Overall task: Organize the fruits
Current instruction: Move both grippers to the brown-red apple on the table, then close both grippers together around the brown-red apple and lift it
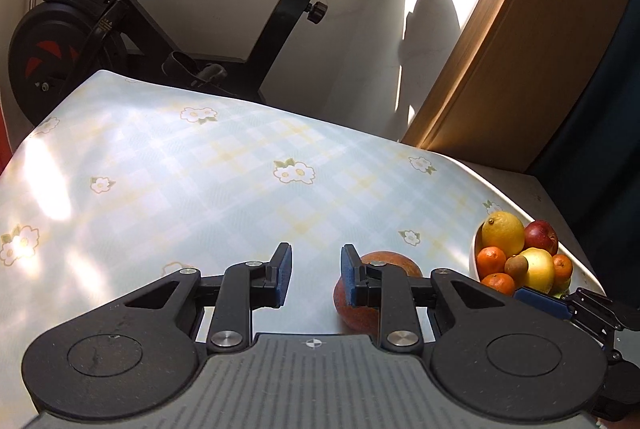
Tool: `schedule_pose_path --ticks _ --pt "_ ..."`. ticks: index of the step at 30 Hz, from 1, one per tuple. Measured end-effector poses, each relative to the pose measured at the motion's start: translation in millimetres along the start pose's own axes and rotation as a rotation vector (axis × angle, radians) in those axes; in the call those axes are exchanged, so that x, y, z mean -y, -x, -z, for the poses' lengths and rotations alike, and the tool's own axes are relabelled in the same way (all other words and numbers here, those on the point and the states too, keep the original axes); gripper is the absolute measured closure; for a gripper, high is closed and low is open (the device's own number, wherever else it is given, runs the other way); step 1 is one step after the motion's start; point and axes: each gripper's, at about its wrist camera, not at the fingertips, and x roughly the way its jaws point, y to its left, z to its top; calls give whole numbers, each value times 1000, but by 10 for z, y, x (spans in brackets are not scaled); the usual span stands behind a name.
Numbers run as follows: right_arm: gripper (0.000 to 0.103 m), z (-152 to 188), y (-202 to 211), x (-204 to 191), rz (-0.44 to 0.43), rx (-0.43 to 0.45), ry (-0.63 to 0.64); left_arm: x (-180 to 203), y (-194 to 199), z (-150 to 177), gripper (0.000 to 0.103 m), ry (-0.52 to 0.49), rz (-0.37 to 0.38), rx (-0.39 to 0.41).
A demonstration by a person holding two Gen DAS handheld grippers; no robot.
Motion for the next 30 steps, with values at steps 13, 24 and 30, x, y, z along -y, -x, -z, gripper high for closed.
schedule_pose_path --ticks 13,24,30 --pt "57 -29 -241 -199 -30 -59 36 297 -236 133 50 -164 103 -74" --pt "51 -94 -407 -358 -57 -87 84 88 -377 22 48 -77 109 -70" --pt "50 -159 -593 -433 -69 -105 109 -117 -371 -52 49 -29 56 -33"
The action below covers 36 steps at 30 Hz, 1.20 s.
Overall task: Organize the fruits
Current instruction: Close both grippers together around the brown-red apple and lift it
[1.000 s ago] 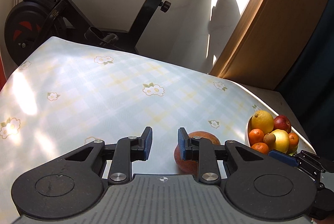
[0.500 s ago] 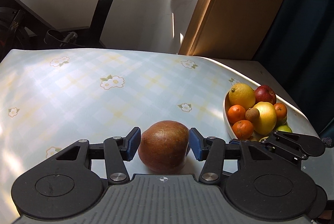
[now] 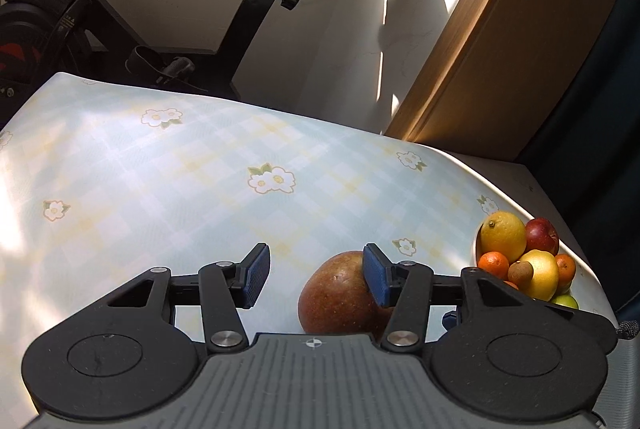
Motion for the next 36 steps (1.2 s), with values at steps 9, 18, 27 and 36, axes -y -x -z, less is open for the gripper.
schedule_pose_path --ticks 9,18,27,36 --pt "47 -164 -283 -85 -21 -7 29 -251 -8 -22 49 93 47 -5" --pt "47 -286 -439 -174 -41 25 30 -437 -42 9 49 198 113 -26" --pt "49 -293 -492 -162 -24 41 6 -488 -56 21 51 258 189 -40" --pt "50 -283 -496 -127 -26 39 -26 -509 -218 53 52 318 227 -78"
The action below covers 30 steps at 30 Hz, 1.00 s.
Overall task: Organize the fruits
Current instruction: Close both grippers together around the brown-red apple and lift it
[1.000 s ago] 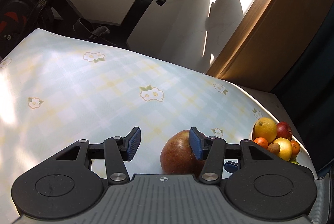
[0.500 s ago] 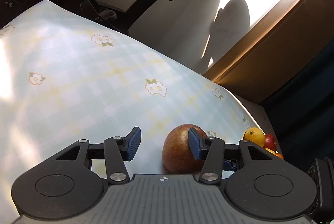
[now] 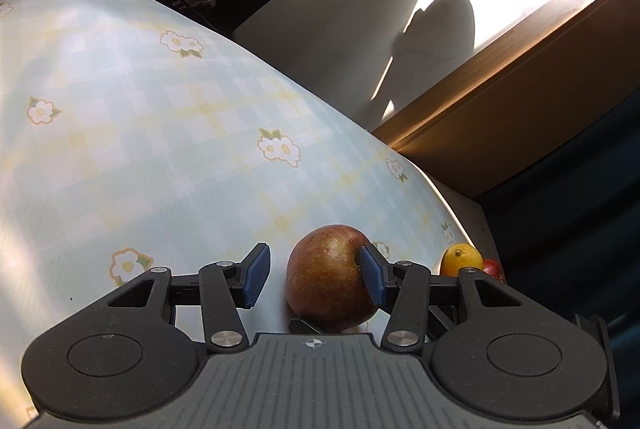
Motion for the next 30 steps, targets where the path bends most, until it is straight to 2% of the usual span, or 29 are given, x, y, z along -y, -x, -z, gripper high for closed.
schedule_pose_path --ticks 3,9,16,19,24,26,28,30 --pt "50 9 26 5 -4 -2 -16 5 4 14 64 0 39 -8" --pt "50 147 219 41 -18 -7 -70 82 10 83 65 -9 34 -36" --pt "50 366 553 56 -3 -20 -24 146 22 221 65 -1 57 -91" --pt "50 445 692 55 6 -22 -10 241 25 348 63 -16 54 -116" --pt "50 558 865 141 3 -17 -60 384 1 511 63 -40 51 -132" --pt "51 608 922 180 2 -14 -79 421 -31 561 60 -48 54 -135" --pt "51 630 951 228 0 -10 -98 470 -68 601 50 -68 37 -135" --pt "50 648 975 253 0 -7 -105 498 -60 633 50 -73 37 -136"
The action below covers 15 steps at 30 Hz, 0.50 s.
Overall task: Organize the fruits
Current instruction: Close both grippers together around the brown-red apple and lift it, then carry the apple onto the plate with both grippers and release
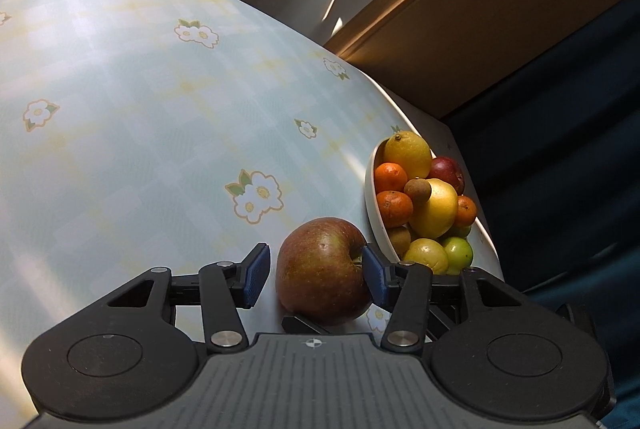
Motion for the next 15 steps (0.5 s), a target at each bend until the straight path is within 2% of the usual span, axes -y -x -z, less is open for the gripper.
schedule_pose_path --ticks 8,15 --pt "51 27 55 66 2 17 -26 -3 -59 38 53 58 39 -13" --pt "51 -59 331 151 32 88 -28 280 35 -10 54 -10 44 7"
